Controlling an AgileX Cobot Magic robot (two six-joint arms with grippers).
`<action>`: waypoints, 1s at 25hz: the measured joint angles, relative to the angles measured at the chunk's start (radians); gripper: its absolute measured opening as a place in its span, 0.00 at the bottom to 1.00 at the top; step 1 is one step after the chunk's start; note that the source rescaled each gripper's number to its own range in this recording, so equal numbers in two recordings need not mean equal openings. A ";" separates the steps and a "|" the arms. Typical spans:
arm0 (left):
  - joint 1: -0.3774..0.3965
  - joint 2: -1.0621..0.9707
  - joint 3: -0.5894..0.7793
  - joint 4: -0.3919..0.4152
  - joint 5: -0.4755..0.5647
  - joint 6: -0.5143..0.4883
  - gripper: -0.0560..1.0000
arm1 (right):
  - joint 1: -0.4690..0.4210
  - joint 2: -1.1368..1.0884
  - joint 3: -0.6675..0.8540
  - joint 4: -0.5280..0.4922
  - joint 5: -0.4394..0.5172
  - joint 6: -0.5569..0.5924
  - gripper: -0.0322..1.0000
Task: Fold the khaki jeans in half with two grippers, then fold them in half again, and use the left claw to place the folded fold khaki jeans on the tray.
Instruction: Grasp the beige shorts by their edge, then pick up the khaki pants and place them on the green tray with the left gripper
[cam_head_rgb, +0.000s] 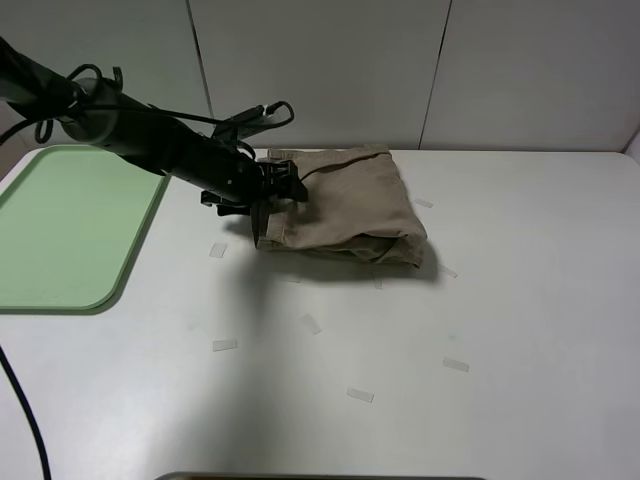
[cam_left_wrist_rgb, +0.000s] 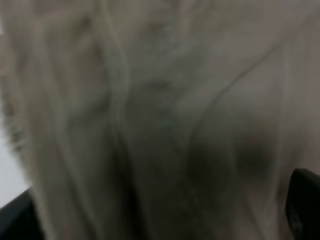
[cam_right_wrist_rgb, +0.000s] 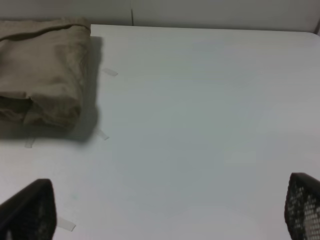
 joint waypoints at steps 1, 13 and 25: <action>-0.006 0.003 -0.003 -0.001 -0.002 -0.002 0.87 | 0.000 0.000 0.000 0.000 0.000 0.000 1.00; -0.021 0.024 -0.010 -0.004 -0.023 -0.021 0.10 | 0.000 0.000 0.000 0.000 0.000 0.000 1.00; -0.012 -0.019 -0.057 0.350 0.062 -0.220 0.09 | 0.000 0.000 0.000 0.000 0.000 0.000 1.00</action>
